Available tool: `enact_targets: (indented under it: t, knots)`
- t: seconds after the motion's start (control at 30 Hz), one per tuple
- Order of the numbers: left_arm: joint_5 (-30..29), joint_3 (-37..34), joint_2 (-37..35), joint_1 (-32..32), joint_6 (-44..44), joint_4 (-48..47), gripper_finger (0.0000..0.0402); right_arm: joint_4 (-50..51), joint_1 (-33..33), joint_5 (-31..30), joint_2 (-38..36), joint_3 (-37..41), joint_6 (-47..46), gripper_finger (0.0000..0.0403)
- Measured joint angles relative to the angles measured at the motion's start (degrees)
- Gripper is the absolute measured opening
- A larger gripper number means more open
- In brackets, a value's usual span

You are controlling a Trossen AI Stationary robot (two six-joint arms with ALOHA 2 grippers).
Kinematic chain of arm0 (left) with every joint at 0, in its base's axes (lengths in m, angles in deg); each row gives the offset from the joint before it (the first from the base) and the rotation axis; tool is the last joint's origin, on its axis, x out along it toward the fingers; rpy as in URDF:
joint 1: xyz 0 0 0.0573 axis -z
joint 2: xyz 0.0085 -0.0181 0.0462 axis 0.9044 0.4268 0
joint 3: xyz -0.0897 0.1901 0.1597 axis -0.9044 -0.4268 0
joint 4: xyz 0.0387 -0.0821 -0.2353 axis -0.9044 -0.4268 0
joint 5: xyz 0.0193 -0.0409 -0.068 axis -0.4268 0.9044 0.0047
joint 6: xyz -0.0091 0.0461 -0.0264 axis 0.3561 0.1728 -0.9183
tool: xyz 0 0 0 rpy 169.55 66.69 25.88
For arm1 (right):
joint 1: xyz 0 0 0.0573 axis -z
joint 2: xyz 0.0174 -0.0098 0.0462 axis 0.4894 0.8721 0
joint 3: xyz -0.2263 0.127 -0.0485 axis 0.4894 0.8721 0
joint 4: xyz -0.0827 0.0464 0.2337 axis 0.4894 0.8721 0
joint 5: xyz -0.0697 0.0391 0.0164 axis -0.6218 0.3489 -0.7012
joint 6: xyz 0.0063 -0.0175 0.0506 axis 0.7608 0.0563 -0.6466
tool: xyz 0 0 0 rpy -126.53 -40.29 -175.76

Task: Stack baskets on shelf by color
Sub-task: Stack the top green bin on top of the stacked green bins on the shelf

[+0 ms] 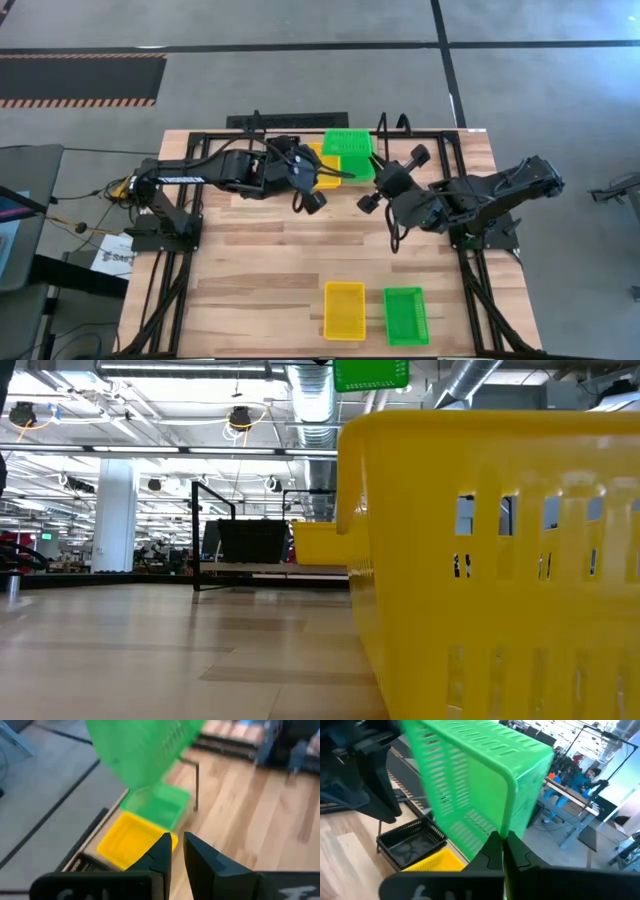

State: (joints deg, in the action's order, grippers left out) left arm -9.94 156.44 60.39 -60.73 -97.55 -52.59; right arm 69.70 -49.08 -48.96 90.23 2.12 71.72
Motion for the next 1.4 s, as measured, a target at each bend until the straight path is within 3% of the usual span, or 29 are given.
enact_targets:
  t: [0.13,0.27,0.43,0.5,0.7,0.87,1.1,1.4]
  knots:
    - [-2.96,0.01,-0.02,0.11,-3.32,-12.68,0.0027,0.30,-2.21,0.08,-0.52,0.00,0.18,0.0000]
    - [-8.98,-0.04,-0.02,0.07,-17.50,-30.80,0.0013,0.98,-3.28,2.18,-3.60,-0.02,-4.96,0.0000]
    - [-7.89,-2.99,-3.54,1.06,-19.97,-26.36,0.0001,8.33,0.81,13.98,-8.87,-0.02,-16.56,0.0000]
    - [-8.68,-3.67,-4.91,1.85,-22.18,-30.37,0.0001,13.53,4.22,18.76,-10.38,-0.02,-21.75,0.0000]
    - [-12.92,-6.44,-10.19,3.09,-24.63,-29.63,0.0000,28.47,14.92,30.91,-9.97,-0.04,-33.50,0.0000]
    - [-16.01,-11.44,-15.41,3.54,-27.40,-29.79,0.0000,29.88,20.90,42.73,-5.93,0.07,-31.92,0.0000]
    - [-16.71,-20.02,-23.69,3.60,-33.31,-29.73,0.0000,20.60,26.97,56.32,-0.74,0.00,-24.83,0.0000]
    - [-15.88,-30.05,-29.53,5.11,-38.90,-28.73,0.0000,16.80,35.81,69.30,1.36,-0.02,-21.47,0.0000]
